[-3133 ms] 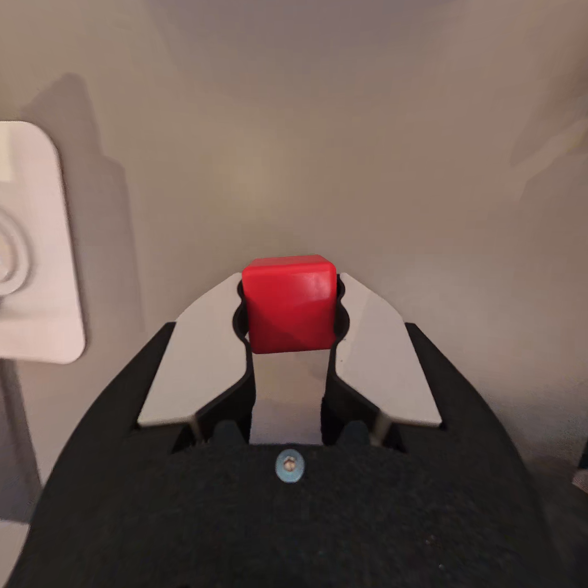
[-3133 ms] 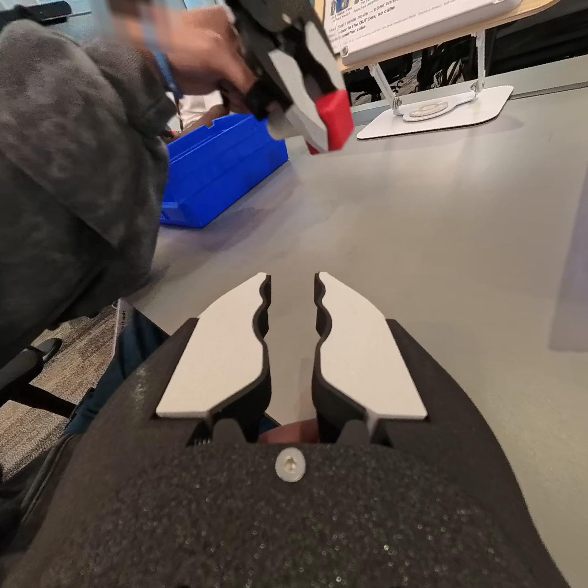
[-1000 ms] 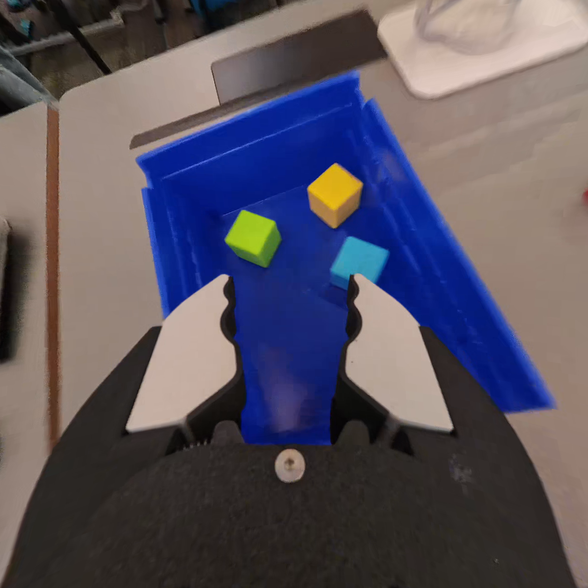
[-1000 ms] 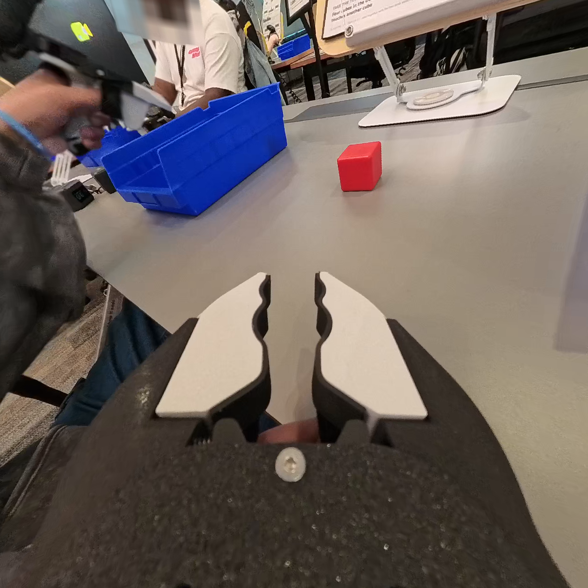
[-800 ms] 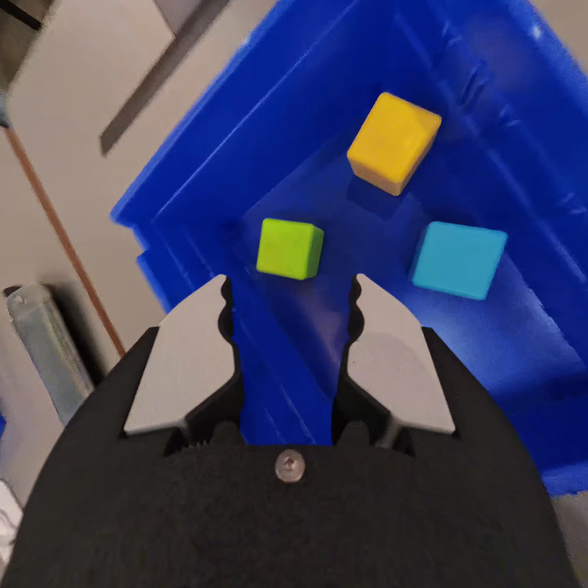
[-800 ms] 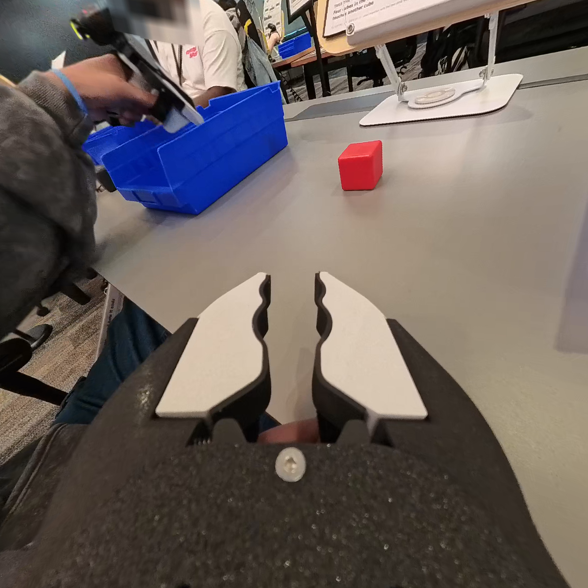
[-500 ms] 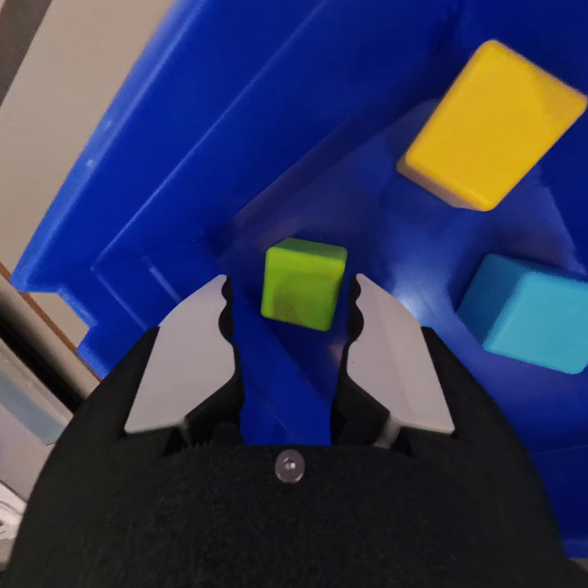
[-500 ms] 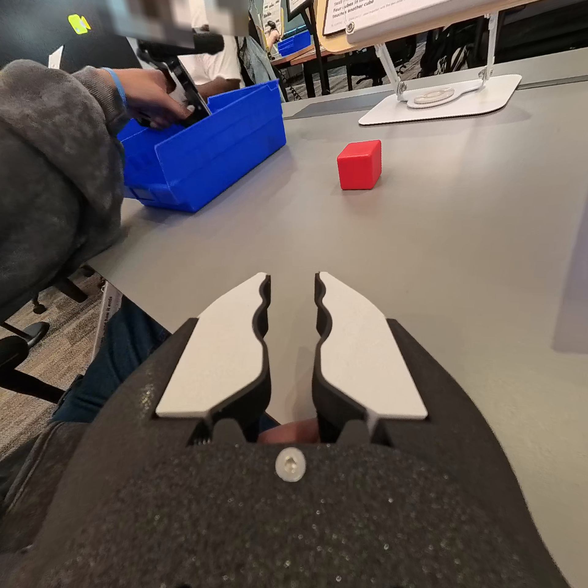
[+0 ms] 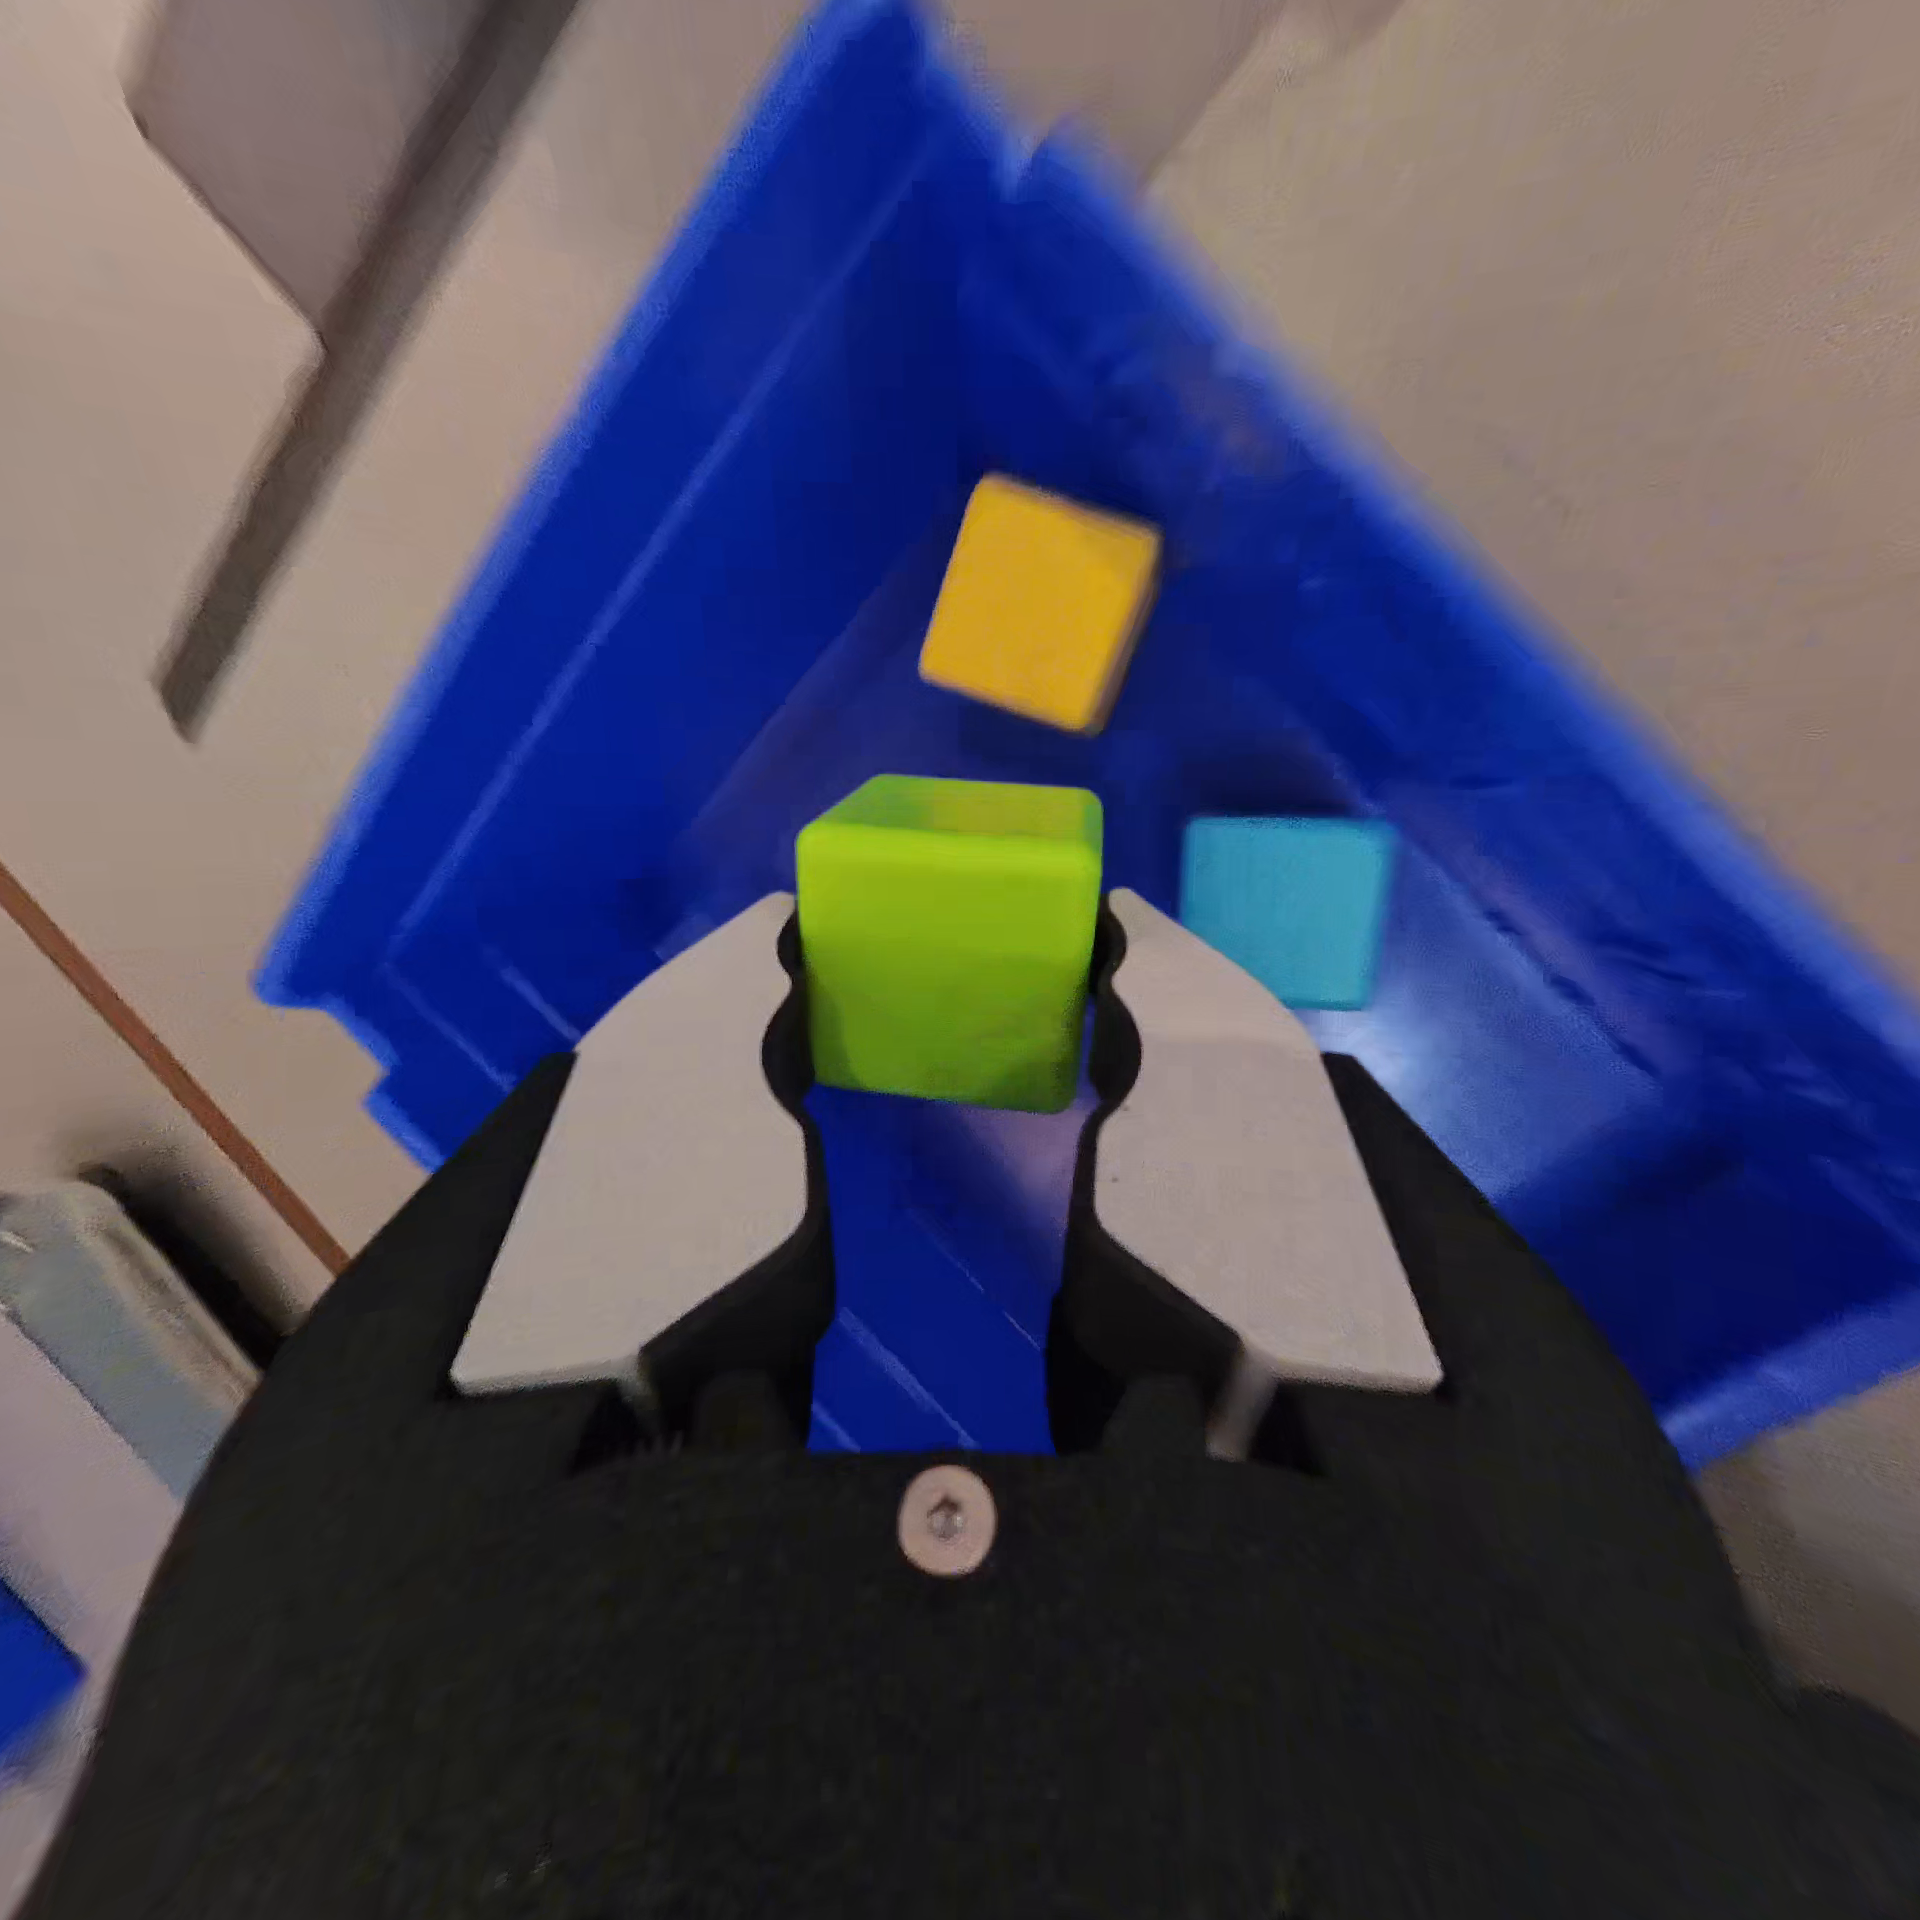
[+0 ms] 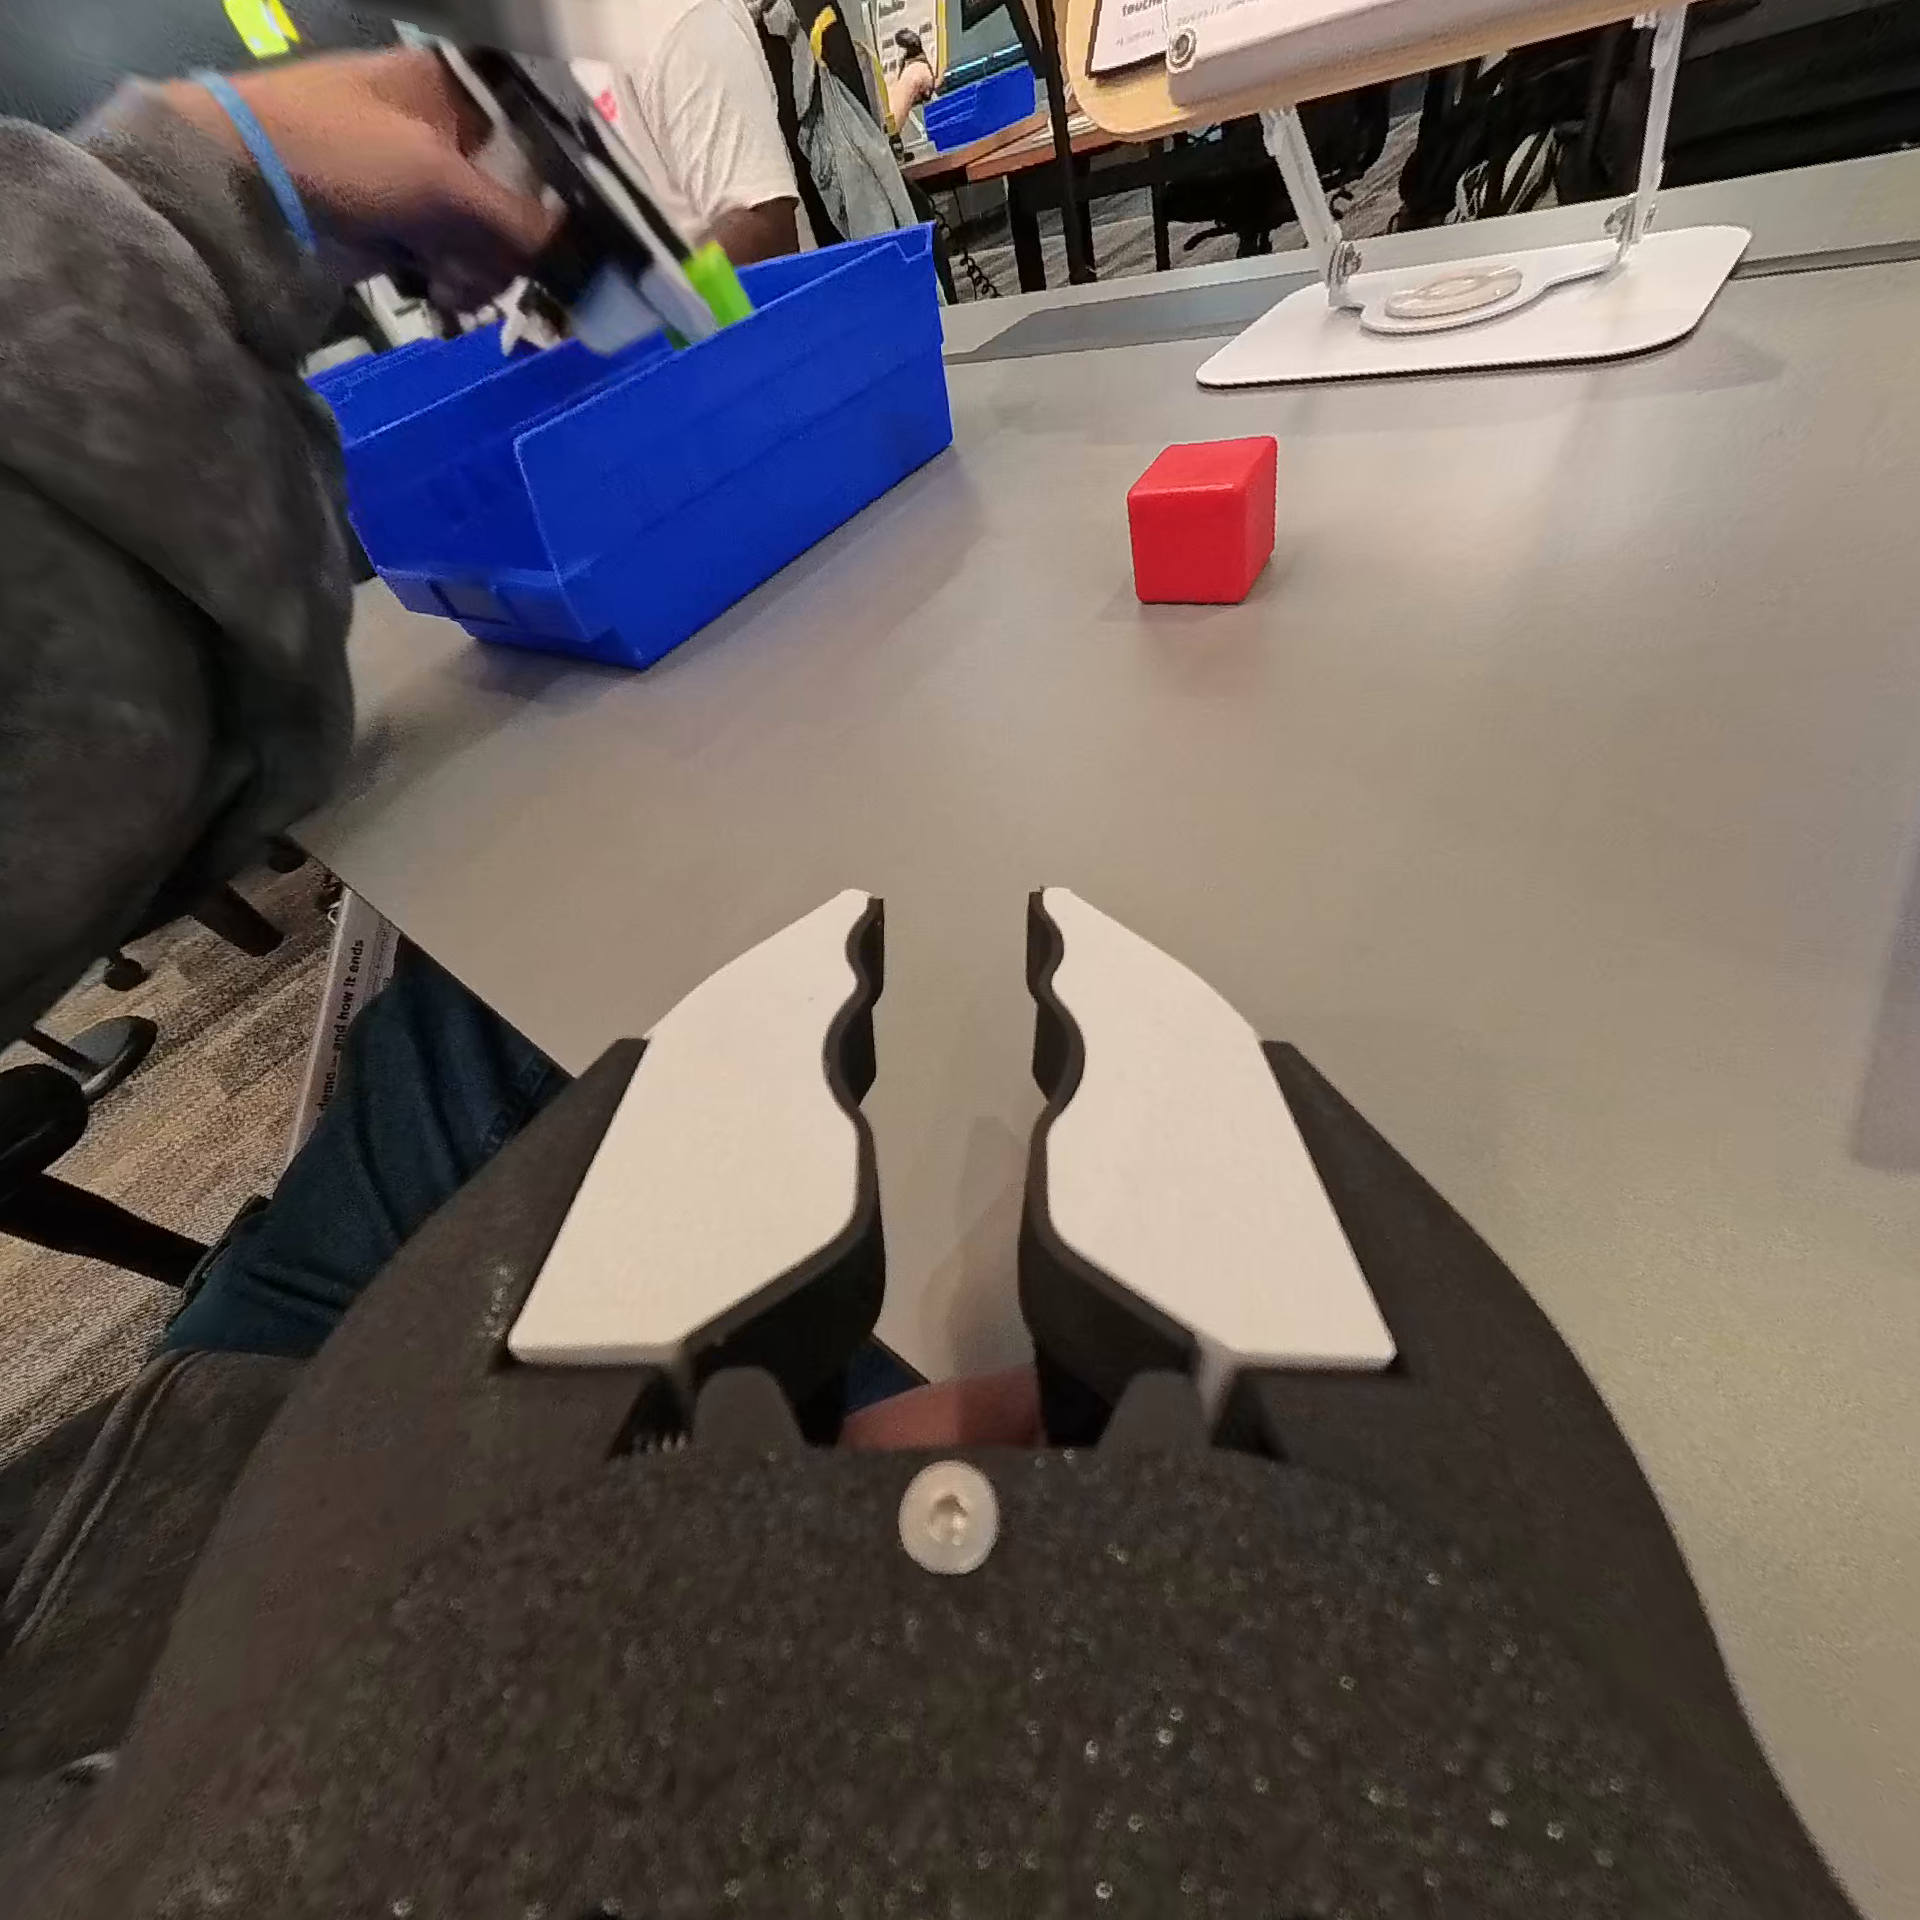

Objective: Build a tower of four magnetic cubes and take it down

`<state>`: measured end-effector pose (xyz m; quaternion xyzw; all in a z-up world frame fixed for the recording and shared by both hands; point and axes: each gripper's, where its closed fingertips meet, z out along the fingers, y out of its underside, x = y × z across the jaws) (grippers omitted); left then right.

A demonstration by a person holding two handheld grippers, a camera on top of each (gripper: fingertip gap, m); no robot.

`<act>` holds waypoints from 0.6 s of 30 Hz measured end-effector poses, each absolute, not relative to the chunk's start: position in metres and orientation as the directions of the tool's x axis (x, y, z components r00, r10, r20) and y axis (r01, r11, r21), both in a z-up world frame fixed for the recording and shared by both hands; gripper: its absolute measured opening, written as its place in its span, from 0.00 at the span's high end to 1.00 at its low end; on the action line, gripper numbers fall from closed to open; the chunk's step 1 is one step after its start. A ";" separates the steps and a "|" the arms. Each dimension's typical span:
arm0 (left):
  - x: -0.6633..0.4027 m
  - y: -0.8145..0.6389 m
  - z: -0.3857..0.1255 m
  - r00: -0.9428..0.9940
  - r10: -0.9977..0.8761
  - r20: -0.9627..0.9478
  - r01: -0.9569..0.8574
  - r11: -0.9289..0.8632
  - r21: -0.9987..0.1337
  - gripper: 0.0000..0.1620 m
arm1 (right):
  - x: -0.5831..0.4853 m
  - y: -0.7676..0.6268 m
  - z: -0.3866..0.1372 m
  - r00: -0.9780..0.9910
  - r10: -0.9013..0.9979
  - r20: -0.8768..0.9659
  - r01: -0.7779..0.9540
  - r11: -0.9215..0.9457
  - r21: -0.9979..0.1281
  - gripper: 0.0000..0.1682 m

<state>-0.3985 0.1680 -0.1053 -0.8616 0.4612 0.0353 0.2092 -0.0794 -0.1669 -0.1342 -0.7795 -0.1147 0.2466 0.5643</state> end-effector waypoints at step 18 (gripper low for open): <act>-0.122 0.065 -0.090 -0.083 -0.980 -0.181 -0.972 0.120 -0.204 0.69 | -0.077 -0.168 -0.132 0.857 0.454 -0.245 -0.096 -0.326 -0.940 0.85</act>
